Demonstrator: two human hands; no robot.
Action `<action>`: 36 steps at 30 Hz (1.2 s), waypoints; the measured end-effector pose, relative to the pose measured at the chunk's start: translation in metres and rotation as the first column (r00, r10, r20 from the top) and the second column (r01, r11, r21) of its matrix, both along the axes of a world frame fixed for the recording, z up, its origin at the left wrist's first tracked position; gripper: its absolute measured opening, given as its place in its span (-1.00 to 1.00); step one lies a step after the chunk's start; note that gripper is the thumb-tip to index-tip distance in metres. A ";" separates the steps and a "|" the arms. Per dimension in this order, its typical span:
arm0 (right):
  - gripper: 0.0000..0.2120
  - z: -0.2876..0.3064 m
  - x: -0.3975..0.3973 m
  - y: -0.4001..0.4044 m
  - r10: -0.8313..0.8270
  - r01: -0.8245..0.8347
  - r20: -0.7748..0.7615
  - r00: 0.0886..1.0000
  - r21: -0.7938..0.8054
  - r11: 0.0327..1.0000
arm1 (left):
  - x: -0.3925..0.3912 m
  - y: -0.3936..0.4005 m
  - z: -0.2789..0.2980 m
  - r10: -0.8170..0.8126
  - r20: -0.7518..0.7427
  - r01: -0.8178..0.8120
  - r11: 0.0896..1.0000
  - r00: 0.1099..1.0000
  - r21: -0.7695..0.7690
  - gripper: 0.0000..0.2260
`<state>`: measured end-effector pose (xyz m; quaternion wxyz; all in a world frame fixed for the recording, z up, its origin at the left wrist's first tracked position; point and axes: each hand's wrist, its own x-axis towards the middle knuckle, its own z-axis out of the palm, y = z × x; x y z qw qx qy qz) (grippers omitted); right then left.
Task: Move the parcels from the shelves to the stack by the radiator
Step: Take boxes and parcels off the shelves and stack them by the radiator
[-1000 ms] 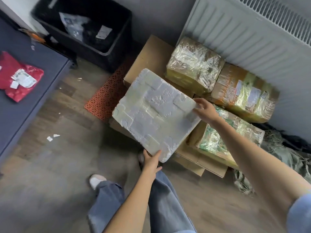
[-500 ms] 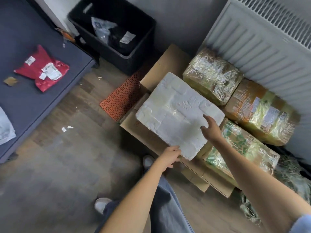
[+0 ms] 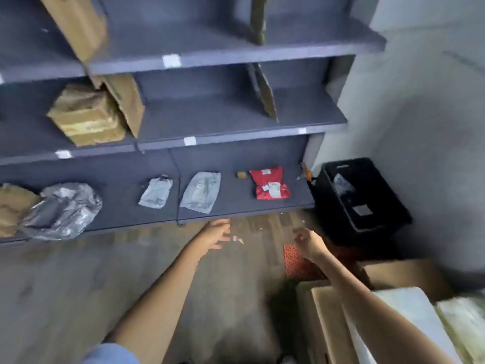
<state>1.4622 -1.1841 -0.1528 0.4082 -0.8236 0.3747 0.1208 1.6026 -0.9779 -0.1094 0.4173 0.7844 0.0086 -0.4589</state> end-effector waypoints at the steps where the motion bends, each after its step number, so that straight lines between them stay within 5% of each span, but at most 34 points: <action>1: -0.86 0.018 0.033 0.024 0.074 -0.074 0.023 0.997 -0.012 0.997 | 0.017 0.034 0.021 0.041 0.021 -0.041 0.999 0.999 -0.009 -0.65; 4: -0.78 0.084 0.123 0.118 0.420 -0.418 -0.010 0.908 -0.100 0.903 | 0.063 0.149 0.067 0.170 0.091 -0.168 0.985 0.981 -0.033 -0.64; 8: -0.67 0.127 0.213 0.239 0.561 -0.548 0.116 0.819 -0.127 0.827 | 0.111 0.297 0.103 0.354 0.192 -0.350 0.935 0.915 -0.057 -0.64; 11: -0.71 0.128 0.253 0.315 0.563 -0.573 0.240 0.791 -0.036 0.819 | 0.134 0.383 0.119 0.447 0.209 -0.443 0.894 0.870 -0.066 -0.70; 16: -0.60 0.128 0.321 0.380 0.550 -0.575 0.242 0.800 0.045 0.817 | 0.185 0.458 0.115 0.515 0.194 -0.512 0.856 0.835 -0.071 -0.76; 24: -0.49 0.104 0.462 0.386 0.292 -0.356 0.339 0.894 0.144 0.923 | 0.303 0.451 0.057 0.497 0.030 -0.487 0.859 0.867 -0.159 -0.66; 32: -0.35 0.063 0.611 0.340 0.083 -0.193 0.353 0.932 0.289 0.938 | 0.477 0.374 0.049 0.508 0.197 -0.488 0.861 0.839 -0.145 -0.64; 36: -0.46 0.032 0.662 0.324 0.054 -0.164 0.363 0.930 0.278 0.946 | 0.549 0.348 0.036 0.451 0.247 -0.432 0.893 0.858 -0.126 -0.50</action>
